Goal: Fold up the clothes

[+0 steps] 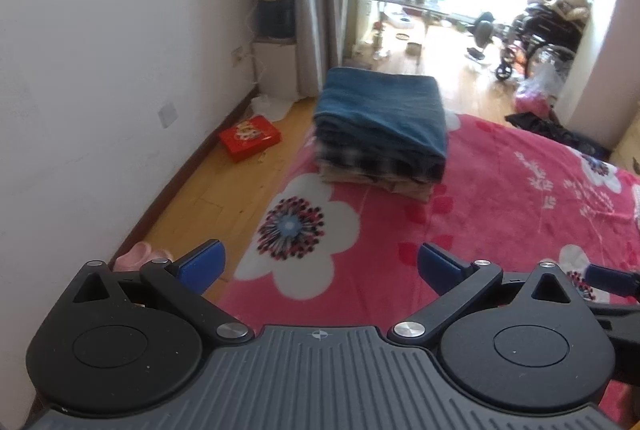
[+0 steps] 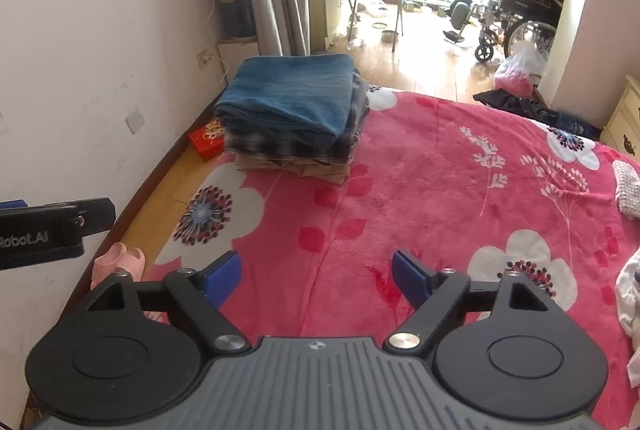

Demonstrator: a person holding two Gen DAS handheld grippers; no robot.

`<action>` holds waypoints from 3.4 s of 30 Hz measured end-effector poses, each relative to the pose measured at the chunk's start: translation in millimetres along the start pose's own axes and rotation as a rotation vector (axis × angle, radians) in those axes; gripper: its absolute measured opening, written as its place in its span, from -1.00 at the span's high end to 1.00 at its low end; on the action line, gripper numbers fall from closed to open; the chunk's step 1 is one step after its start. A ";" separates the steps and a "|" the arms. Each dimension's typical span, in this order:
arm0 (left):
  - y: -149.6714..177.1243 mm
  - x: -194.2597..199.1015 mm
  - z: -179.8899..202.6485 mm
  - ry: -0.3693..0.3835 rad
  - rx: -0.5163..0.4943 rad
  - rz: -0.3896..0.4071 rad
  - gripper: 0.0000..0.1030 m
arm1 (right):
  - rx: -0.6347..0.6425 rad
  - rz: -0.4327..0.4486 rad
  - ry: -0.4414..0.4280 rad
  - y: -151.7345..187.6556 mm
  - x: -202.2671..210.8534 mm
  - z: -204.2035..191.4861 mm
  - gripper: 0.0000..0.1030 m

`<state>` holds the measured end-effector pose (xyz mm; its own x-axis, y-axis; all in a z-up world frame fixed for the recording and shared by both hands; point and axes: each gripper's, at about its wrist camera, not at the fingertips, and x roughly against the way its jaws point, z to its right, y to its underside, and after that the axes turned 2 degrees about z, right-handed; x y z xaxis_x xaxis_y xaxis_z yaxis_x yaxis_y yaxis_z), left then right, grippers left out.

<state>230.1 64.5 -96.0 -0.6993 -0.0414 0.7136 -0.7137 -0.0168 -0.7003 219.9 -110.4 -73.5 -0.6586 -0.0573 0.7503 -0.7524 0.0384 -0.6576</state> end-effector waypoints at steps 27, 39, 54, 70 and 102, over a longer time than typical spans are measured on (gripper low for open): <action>39.9 48.5 -34.4 -0.199 0.036 0.075 -1.00 | 0.039 0.066 0.033 35.5 49.1 -41.1 -0.95; 40.4 46.0 -19.9 -0.173 0.017 0.078 -1.00 | 0.041 0.042 0.072 39.7 42.4 -35.0 -0.95; 40.0 46.3 -8.2 -0.156 0.000 0.086 -1.00 | 0.041 0.055 0.094 37.6 46.1 -31.1 -0.95; 40.9 47.5 -10.5 -0.170 0.011 0.092 -1.00 | 0.052 0.054 0.095 37.2 46.1 -33.6 -0.96; 40.0 48.8 -11.3 -0.167 0.004 0.100 -1.00 | 0.068 0.058 0.093 35.8 47.1 -40.4 -0.96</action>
<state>167.0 73.0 -89.0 -0.7499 -0.2085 0.6278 -0.6405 -0.0086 -0.7679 161.6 -71.5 -58.9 -0.7012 0.0359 0.7121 -0.7130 -0.0285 -0.7006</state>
